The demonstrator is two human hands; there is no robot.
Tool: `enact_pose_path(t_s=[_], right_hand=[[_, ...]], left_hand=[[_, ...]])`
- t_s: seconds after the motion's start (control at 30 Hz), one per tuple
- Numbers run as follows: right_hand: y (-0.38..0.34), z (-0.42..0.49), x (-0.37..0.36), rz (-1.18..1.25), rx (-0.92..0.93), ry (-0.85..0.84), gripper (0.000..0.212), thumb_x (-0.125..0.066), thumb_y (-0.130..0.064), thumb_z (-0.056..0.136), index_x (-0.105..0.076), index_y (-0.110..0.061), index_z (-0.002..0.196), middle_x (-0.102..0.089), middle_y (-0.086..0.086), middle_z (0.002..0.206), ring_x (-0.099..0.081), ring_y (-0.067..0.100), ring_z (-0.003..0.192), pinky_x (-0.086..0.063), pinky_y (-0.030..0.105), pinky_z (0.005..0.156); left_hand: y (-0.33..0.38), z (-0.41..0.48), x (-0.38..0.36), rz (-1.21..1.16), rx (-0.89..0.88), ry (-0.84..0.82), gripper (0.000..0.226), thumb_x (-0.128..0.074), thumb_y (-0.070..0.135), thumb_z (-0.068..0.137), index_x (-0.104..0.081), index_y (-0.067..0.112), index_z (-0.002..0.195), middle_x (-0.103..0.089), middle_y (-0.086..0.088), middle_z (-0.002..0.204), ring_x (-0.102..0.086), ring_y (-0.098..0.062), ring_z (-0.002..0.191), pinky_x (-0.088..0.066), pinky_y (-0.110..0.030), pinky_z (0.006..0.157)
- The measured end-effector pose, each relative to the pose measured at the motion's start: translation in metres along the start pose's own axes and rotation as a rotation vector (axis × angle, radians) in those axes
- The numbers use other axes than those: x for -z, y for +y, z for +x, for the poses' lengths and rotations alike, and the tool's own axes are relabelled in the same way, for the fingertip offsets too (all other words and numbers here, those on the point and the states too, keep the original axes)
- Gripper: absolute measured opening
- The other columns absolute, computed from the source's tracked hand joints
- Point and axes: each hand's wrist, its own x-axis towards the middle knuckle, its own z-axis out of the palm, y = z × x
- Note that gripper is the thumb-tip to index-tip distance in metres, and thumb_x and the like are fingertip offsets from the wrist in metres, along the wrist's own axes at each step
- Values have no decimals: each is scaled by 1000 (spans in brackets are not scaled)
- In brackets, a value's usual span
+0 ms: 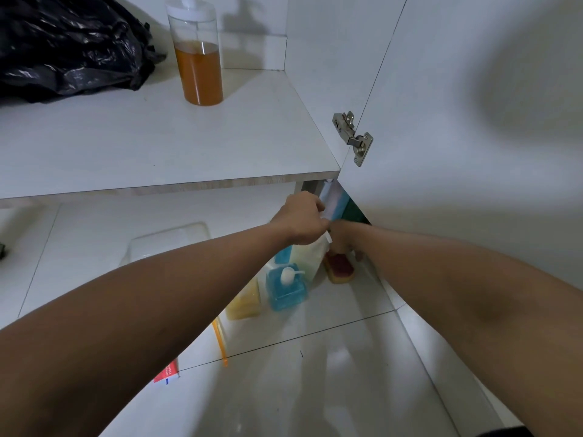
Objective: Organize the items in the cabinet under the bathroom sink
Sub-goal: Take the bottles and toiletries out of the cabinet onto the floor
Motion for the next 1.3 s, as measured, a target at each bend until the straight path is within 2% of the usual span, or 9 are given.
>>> enact_pose_path(t_s=[0.1,0.2,0.37,0.5,0.6,0.77,1.0,1.17,1.3], right_hand=[[-7,-16,19,55,28,38,49,-63,-10,96,-46,0,141,-56,20,133,-64,33,104,-55,32,85],[-10,-33,42,147,5,33,49,-62,-5,95,-48,-4,142,-56,20,133,-61,36,113,-52,41,99],[-23,-65,86,328,87,173,39,-62,-4,88,-60,-3,127,-66,18,122,-66,36,109,-58,45,89],[-56,-78,112,539,112,136,34,-54,0,98,-55,0,132,-63,25,122,-68,39,101,-59,48,87],[-84,-83,126,522,164,166,42,-59,-4,97,-50,-2,138,-59,25,132,-67,40,106,-59,45,87],[-117,-79,135,561,159,124,47,-58,-12,100,-44,-3,144,-61,21,123,-69,33,92,-58,46,88],[-178,-64,158,793,404,351,39,-64,-9,95,-56,-5,133,-64,13,112,-69,28,95,-60,36,77],[-216,-27,168,839,458,516,30,-64,-11,94,-60,-2,122,-64,19,118,-65,29,99,-57,45,93],[-238,9,176,814,457,660,36,-65,-18,95,-55,-6,128,-59,12,129,-59,29,110,-49,37,97]], left_hand=[[-1,-5,14,14,15,13,35,-68,23,92,-67,8,124,-67,-9,123,-65,-24,105,-55,-31,89],[-2,-13,35,27,17,27,26,-67,18,90,-71,1,109,-70,-15,111,-67,-28,99,-58,-37,88],[-10,-21,77,7,67,119,30,-67,19,90,-67,6,117,-68,-10,111,-66,-27,101,-56,-34,86],[-24,-23,121,-48,136,201,43,-70,24,88,-62,6,127,-68,-10,115,-68,-29,97,-59,-39,84],[-39,-26,152,-91,190,276,47,-71,23,87,-59,7,130,-66,-11,117,-68,-29,99,-59,-41,85],[-66,-23,189,-169,274,360,47,-72,20,87,-57,7,129,-65,-12,111,-69,-27,85,-56,-30,60],[-94,16,217,-250,299,481,51,-75,22,88,-55,9,133,-60,-6,120,-60,-18,92,-41,-17,56],[-121,56,221,-240,312,507,56,-73,24,90,-49,12,139,-57,-9,130,-58,-21,103,-47,-24,70],[-148,89,216,-195,337,520,57,-72,29,91,-49,13,140,-55,-9,135,-58,-25,116,-51,-33,90]])
